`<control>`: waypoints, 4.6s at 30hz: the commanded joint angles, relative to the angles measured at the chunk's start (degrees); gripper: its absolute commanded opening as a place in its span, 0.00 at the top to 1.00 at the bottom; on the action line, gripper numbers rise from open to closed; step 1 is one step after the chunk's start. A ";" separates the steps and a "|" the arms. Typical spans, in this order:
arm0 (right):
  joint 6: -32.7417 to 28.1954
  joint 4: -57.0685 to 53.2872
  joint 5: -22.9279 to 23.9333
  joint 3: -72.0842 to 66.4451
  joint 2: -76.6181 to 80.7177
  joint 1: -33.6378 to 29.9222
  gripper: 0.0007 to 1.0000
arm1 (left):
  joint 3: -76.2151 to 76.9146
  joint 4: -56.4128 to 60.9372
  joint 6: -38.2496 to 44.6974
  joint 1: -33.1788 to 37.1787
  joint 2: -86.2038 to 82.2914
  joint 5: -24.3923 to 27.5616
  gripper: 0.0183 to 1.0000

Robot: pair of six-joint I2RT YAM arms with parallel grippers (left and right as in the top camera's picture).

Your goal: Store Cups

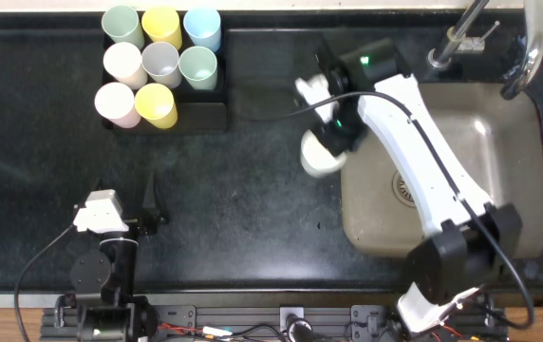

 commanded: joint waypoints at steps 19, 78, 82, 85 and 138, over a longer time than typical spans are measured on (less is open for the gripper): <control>21.20 2.08 3.80 56.30 29.42 16.26 0.96 | -0.20 -0.07 1.42 0.26 -0.57 0.13 0.00; 7.89 9.25 0.57 49.37 41.11 16.37 0.96 | -0.22 -0.07 1.44 0.26 -0.57 0.13 0.00; 7.69 9.60 0.59 49.35 41.11 16.22 0.96 | -0.22 -0.07 1.42 0.26 -0.57 0.13 0.00; 7.61 9.53 0.59 49.33 41.11 16.17 0.96 | -0.22 -0.07 1.42 0.26 -0.57 0.13 0.00; 7.80 7.28 2.03 50.64 42.32 15.85 0.02 | -0.22 -0.07 1.44 0.26 -0.57 0.13 0.00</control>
